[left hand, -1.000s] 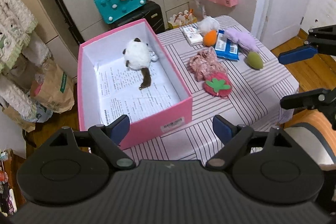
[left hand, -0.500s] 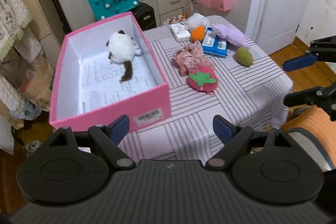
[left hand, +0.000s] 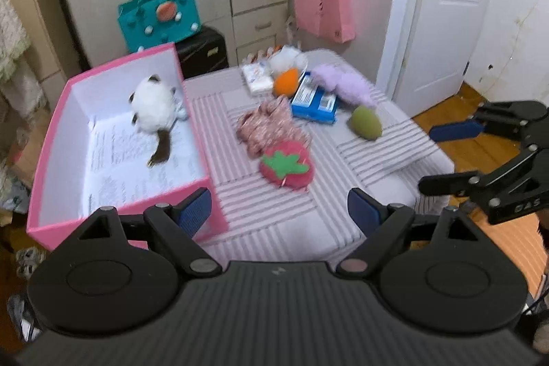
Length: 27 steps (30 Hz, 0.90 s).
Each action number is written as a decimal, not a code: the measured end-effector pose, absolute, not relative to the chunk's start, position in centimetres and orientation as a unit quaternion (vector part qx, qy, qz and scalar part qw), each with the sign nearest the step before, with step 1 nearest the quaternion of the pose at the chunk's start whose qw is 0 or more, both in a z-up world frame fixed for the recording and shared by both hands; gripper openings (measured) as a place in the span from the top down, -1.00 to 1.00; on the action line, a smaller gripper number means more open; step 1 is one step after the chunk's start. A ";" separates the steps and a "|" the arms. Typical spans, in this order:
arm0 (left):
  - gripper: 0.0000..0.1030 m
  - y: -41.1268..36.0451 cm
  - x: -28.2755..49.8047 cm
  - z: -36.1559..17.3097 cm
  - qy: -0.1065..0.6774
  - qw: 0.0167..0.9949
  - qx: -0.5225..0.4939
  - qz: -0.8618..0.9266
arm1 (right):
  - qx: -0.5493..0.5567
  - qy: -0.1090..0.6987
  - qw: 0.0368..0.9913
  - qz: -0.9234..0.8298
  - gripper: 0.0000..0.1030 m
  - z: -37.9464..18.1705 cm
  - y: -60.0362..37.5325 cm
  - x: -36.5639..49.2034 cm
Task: Organize soft objects
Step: 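Move the left tool to the pink strawberry plush while the right tool approaches the green sponge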
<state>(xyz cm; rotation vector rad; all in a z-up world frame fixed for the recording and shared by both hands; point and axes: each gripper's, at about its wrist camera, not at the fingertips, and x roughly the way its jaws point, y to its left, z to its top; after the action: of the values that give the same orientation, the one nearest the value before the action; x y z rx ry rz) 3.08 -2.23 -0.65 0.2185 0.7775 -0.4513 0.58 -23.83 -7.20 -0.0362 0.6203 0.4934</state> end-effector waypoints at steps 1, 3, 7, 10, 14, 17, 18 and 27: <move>-0.68 -2.7 3.1 -0.8 0.367 0.897 0.106 -0.220 | -0.017 0.296 0.926 0.234 -0.48 -7.6 -24.1 0.8; -0.67 -3.6 3.1 -1.1 0.352 0.902 0.109 -0.223 | -0.019 0.282 0.933 0.222 -0.48 -8.4 -24.6 1.0; -0.65 -5.3 3.7 -1.9 0.326 0.915 0.105 -0.211 | -0.021 0.236 0.949 0.207 -0.48 -10.2 -25.8 1.6; -0.64 -6.2 4.1 -1.9 0.307 0.922 0.088 -0.217 | -0.034 0.222 0.958 0.181 -0.48 -11.3 -26.3 2.6; -0.62 -7.6 5.4 -2.6 0.307 0.921 0.066 -0.231 | -0.024 0.239 0.956 0.167 -0.48 -12.4 -27.1 4.2; -0.61 -8.7 6.4 -4.0 0.309 0.923 0.070 -0.219 | -0.017 0.247 0.957 0.153 -0.48 -13.2 -27.5 5.2; -0.61 -9.0 6.7 -4.5 0.312 0.923 0.072 -0.216 | -0.013 0.251 0.956 0.149 -0.48 -13.4 -27.6 5.5; -0.55 -10.3 8.6 -9.0 0.302 0.938 0.089 -0.148 | 0.026 0.278 0.951 0.134 -0.41 -15.6 -27.8 8.3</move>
<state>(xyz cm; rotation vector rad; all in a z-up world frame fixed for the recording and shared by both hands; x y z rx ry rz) 8.62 -10.27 -8.99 0.1821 0.6162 -0.3030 8.33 -27.77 -15.56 0.0528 0.5653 0.2723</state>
